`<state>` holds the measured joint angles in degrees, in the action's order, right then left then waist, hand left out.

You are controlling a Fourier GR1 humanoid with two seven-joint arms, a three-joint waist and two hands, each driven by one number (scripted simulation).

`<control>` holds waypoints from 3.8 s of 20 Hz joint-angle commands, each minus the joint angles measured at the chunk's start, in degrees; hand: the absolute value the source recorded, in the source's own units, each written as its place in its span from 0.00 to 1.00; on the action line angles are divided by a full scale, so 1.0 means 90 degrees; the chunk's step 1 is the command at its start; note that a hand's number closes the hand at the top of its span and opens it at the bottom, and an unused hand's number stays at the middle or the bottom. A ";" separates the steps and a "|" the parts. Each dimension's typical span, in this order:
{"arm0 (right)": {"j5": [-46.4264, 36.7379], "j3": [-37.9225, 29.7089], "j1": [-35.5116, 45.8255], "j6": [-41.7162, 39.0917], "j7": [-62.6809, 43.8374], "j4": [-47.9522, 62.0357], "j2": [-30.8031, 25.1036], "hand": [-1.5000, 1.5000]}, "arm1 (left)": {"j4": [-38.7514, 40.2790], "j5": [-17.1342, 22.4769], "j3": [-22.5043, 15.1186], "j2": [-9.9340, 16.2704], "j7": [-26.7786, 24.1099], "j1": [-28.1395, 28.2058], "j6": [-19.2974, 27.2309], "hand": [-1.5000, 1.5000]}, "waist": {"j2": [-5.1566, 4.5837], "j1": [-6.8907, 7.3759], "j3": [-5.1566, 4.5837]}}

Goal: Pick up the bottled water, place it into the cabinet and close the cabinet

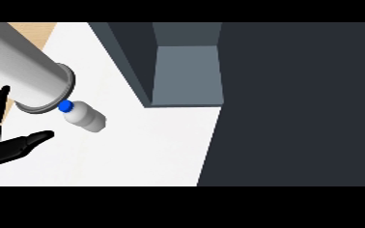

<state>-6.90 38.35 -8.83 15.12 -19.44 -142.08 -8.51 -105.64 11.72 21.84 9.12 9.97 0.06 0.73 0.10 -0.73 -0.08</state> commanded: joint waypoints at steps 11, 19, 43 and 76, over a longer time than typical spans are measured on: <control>-0.0786 0.0180 0.0112 0.0273 -0.0270 -0.0628 -0.0449 0.00 | 0.2652 -0.0596 -0.0156 -0.0077 -0.1722 -0.0591 -0.0171 0.00 | -0.0008 -0.0014 0.0001; -0.0774 0.0459 -0.0551 0.0373 0.0200 -0.0784 -0.0820 0.00 | 0.3125 -0.0443 -0.0288 -0.0049 -0.2071 -0.0574 -0.0533 0.00 | 0.0008 0.0022 0.0008; -0.0844 0.0596 0.0113 0.0804 -0.0030 -0.0444 -0.0797 0.00 | 0.7727 -0.0774 0.0018 -0.0037 -0.5291 -0.1938 -0.0123 0.00 | -0.0011 0.0000 0.0002; -0.0786 0.0698 0.0397 0.1167 -0.0366 -0.0535 -0.1028 0.00 | 0.9226 0.0092 0.0130 -0.0216 -0.6500 -0.2895 -0.1705 1.00 | 0.0004 0.0023 0.0002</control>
<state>-8.51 43.19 -5.67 25.52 -18.36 -141.51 -18.19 -21.40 12.39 24.43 9.66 -49.26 -24.59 -13.76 0.06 -0.70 -0.05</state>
